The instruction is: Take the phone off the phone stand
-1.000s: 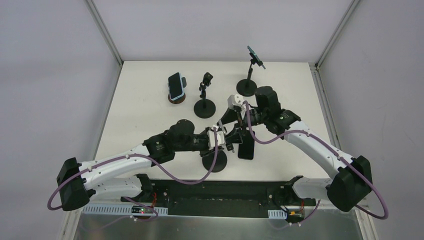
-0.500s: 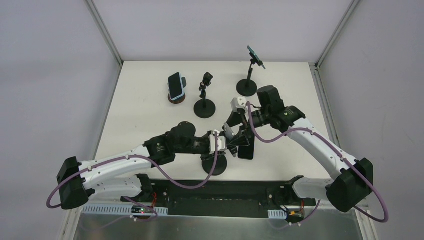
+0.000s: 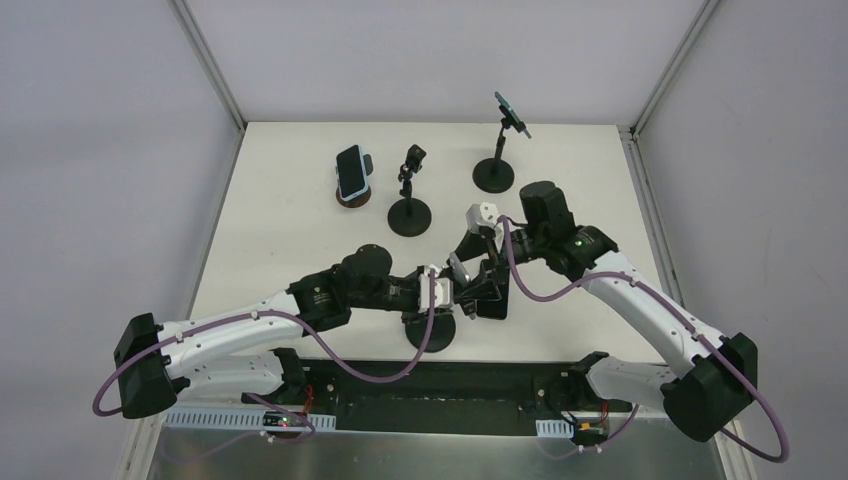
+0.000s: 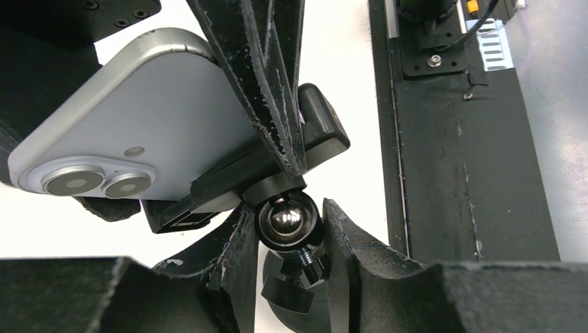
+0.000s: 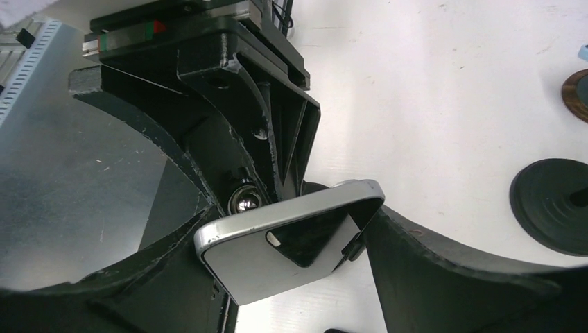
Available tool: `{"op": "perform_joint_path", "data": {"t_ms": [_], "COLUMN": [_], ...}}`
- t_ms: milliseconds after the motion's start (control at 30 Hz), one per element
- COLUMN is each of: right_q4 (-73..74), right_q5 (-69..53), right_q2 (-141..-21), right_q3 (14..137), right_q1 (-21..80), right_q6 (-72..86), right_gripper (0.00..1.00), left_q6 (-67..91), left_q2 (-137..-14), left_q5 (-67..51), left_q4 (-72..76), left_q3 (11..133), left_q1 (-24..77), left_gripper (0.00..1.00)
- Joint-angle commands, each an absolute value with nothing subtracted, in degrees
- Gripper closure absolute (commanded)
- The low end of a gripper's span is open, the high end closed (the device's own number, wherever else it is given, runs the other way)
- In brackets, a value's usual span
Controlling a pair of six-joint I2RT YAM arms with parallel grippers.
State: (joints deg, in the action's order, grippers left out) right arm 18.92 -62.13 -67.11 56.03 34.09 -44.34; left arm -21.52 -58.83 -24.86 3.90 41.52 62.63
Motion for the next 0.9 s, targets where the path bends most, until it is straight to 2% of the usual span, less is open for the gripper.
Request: {"op": "perform_joint_path", "data": {"t_ms": [0,267,533,867], "right_q4": [14.7,19.5,15.9,14.9], "right_q5": [-50.6,-53.1,-53.9,-55.7], "right_q2": [-68.8,-66.9,-64.1,-58.4], "right_q3": [59.8,61.4,58.9,56.4], "right_q1": [32.7,34.1,34.8,38.9], "right_q6": [-51.7,-52.0,-48.3,-43.6], "right_gripper": [1.0,1.0,1.0,1.0], "left_q6": [-20.6,-21.2,-20.5,-20.5], "left_q2": [-58.3,-57.8,-58.5,-61.5], "left_q5": [-51.7,-53.0,-49.4,-47.5], "left_q4": [-4.0,-4.0,-4.1,-4.0], "left_q3": [39.9,39.7,39.9,42.6], "left_q1": [68.3,67.4,66.0,55.9], "left_gripper": [1.0,1.0,1.0,1.0]}}
